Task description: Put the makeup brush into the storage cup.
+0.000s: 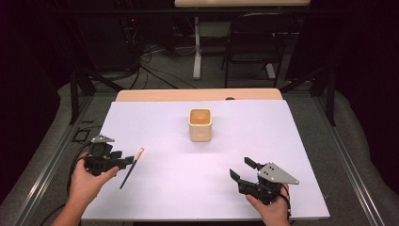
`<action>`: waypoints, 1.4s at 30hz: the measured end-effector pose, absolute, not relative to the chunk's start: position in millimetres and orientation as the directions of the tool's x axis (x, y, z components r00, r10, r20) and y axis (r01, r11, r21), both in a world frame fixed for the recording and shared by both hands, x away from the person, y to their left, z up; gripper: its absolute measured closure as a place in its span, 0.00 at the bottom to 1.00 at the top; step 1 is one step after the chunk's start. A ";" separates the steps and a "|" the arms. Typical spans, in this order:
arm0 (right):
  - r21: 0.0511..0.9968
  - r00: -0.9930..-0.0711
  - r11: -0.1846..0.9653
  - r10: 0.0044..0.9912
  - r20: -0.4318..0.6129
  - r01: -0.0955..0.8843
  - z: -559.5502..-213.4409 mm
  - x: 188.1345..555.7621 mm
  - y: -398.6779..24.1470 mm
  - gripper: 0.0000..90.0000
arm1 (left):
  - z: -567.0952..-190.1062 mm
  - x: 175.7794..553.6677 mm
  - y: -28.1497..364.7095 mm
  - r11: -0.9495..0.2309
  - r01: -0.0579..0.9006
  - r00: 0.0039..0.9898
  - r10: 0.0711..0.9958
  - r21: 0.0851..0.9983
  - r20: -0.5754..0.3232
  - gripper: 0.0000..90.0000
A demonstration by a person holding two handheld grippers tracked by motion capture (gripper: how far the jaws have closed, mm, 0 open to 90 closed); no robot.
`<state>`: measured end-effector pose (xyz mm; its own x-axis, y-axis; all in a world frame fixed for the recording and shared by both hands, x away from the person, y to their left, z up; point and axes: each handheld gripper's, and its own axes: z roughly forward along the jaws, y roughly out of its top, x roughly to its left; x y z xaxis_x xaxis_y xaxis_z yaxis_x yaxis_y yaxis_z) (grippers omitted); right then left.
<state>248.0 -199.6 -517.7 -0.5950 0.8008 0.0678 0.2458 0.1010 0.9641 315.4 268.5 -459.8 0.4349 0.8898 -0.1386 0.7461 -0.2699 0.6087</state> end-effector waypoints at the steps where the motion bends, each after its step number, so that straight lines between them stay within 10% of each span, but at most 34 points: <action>1: 0.965 -0.597 0.109 0.800 0.058 0.240 -517.7 248.5 -200.1 0.35 | -459.5 316.5 266.6 -0.276 0.747 0.435 0.891 0.605 -0.132 0.48; 42: 0.958 -0.609 0.111 0.789 0.077 0.265 -520.4 256.1 -198.3 0.35 | -451.2 340.4 261.0 -0.316 0.815 0.404 0.911 0.486 -0.085 0.49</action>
